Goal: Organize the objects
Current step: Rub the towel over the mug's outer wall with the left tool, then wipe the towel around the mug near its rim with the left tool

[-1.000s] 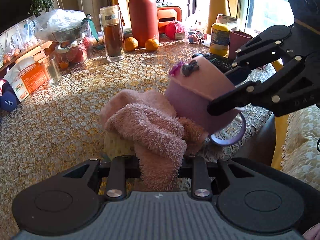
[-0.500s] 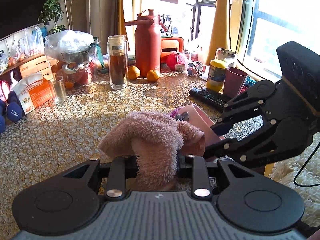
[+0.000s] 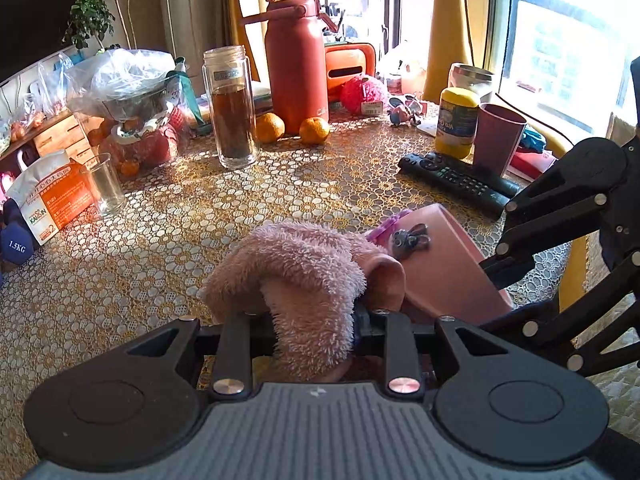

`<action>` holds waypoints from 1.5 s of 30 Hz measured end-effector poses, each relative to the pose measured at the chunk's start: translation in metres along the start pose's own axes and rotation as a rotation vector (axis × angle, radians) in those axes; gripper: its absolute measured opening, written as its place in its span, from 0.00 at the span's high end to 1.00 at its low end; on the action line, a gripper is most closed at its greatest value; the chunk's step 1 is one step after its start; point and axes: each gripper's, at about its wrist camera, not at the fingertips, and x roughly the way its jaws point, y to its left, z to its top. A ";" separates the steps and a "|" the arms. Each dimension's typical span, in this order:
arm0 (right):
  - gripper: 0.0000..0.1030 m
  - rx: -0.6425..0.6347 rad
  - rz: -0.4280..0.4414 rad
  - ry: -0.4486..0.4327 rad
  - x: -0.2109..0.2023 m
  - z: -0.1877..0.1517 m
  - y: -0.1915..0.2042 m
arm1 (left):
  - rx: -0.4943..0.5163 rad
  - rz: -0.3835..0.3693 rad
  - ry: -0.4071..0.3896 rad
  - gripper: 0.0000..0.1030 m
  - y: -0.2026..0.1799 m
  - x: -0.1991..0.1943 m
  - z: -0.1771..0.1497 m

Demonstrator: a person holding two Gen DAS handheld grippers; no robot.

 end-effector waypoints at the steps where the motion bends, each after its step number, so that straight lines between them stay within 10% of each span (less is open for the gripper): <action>1: 0.80 0.000 0.001 0.001 0.000 0.000 0.000 | -0.002 0.004 0.015 0.73 0.002 0.005 -0.003; 13: 0.76 0.118 -0.002 -0.002 -0.004 0.004 -0.011 | 0.072 0.017 0.031 0.73 -0.014 0.005 -0.032; 28: 0.78 0.248 0.007 -0.039 -0.004 0.007 -0.020 | -0.081 -0.073 0.070 0.71 -0.003 -0.015 -0.061; 33: 0.78 0.225 0.005 -0.034 -0.001 0.009 -0.015 | -0.058 -0.083 -0.009 0.26 -0.010 -0.039 -0.062; 42: 0.79 0.217 -0.003 -0.033 -0.001 0.011 -0.013 | 0.031 0.015 -0.006 0.27 -0.022 -0.021 -0.051; 45: 0.79 0.222 -0.002 -0.036 -0.002 0.010 -0.014 | 0.057 0.032 -0.003 0.52 -0.027 -0.017 -0.051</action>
